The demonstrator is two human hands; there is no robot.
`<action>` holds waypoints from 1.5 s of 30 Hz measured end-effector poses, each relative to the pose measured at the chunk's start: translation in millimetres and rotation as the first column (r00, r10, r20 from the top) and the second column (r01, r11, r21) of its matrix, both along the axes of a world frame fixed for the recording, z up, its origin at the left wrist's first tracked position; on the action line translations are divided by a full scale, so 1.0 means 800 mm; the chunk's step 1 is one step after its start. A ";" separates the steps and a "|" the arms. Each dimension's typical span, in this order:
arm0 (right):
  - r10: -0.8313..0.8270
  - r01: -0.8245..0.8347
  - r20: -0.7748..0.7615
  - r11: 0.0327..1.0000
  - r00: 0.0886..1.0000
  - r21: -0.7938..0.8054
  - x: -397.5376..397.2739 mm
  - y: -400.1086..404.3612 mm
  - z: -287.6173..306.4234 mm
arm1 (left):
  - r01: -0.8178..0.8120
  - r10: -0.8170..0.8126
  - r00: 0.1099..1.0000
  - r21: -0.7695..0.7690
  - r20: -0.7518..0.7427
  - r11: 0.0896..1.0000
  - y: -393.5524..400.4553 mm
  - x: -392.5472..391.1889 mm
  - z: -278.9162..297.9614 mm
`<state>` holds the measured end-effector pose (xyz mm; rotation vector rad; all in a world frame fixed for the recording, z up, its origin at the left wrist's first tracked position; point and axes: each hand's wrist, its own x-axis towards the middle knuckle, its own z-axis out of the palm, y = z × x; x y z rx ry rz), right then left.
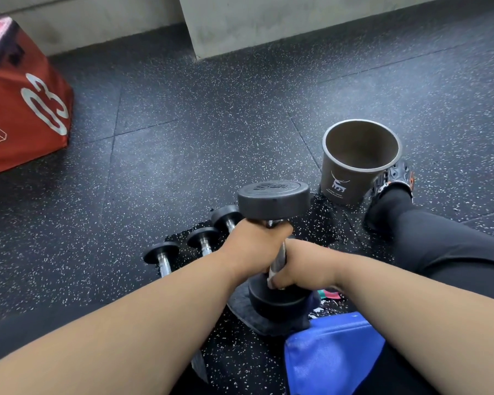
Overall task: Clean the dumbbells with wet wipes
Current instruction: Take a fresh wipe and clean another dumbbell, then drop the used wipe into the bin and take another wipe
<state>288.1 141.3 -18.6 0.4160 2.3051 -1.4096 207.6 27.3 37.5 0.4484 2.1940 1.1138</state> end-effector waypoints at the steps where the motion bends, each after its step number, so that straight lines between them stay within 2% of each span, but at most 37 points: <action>1: 0.037 -0.037 0.006 0.999 0.999 -0.012 0.001 0.006 0.004 | 0.005 -0.005 1.000 -0.001 0.001 1.000 0.000 0.000 0.000; 6: 0.174 -0.175 0.022 0.981 0.984 0.079 0.005 0.030 0.016 | 0.027 -0.027 0.999 0.017 0.027 0.999 -0.002 -0.001 0.000; 13: 0.112 -0.125 0.088 0.980 0.990 0.154 0.008 0.046 0.022 | -0.006 0.007 1.000 -0.034 0.020 0.999 0.003 -0.004 -0.002; 15: 0.056 -0.078 0.099 0.971 0.994 0.227 0.006 0.054 0.027 | -0.054 0.055 0.997 -0.022 0.052 0.998 0.004 -0.006 -0.005; 17: -0.066 0.048 0.060 0.961 0.996 0.273 0.002 0.066 0.032 | -0.101 0.100 0.991 -0.002 0.092 0.995 0.006 -0.007 -0.009; 19: -0.160 0.148 0.029 0.957 0.987 0.250 -0.003 0.082 0.039 | -0.145 0.138 0.978 0.030 0.157 0.989 0.008 -0.009 -0.014; 21: -0.269 0.264 0.006 0.949 0.963 0.176 -0.008 0.094 0.048 | -0.209 0.178 0.938 0.076 0.297 0.975 0.013 -0.011 -0.021; 22: -0.396 0.397 -0.028 0.915 0.918 0.067 -0.010 0.100 0.048 | -0.241 0.198 0.914 0.082 0.354 0.967 0.016 -0.013 -0.024; 23: -0.561 0.555 -0.026 0.825 0.828 -0.105 -0.011 0.102 0.047 | -0.269 0.221 0.896 0.075 0.386 0.960 0.018 -0.016 -0.027; 24: -0.702 0.685 0.046 0.676 0.711 -0.273 -0.012 0.104 0.046 | -0.298 0.246 0.879 0.067 0.407 0.952 0.020 -0.019 -0.028; 25: -0.764 0.742 0.126 0.551 0.633 -0.381 -0.012 0.109 0.045 | -0.328 0.274 0.862 0.058 0.427 0.943 0.021 -0.023 -0.029; 26: -0.783 0.763 0.184 0.476 0.594 -0.438 -0.013 0.116 0.041 | -0.358 0.299 0.840 0.049 0.452 0.933 0.024 -0.027 -0.029; 29: -0.777 0.764 0.278 0.364 0.565 -0.533 -0.016 0.132 0.042 | -0.417 0.357 0.791 0.011 0.498 0.909 0.027 -0.038 -0.033; 32: -0.805 0.787 0.305 0.291 0.508 -0.545 -0.018 0.140 0.046 | -0.452 0.396 0.754 -0.025 0.524 0.892 0.031 -0.045 -0.033; 38: -0.868 0.782 0.264 0.200 0.422 -0.591 -0.021 0.166 0.041 | -0.435 0.406 0.756 -0.069 0.513 0.898 0.063 -0.055 -0.033; 42: -0.874 0.792 0.259 0.201 0.411 -0.576 -0.021 0.191 0.032 | -0.388 0.366 0.773 -0.069 0.519 0.919 0.103 -0.062 -0.019; 45: -0.877 0.811 0.282 0.181 0.389 -0.556 -0.024 0.221 0.015 | -0.368 0.349 0.718 -0.097 0.602 0.925 0.146 -0.080 -0.022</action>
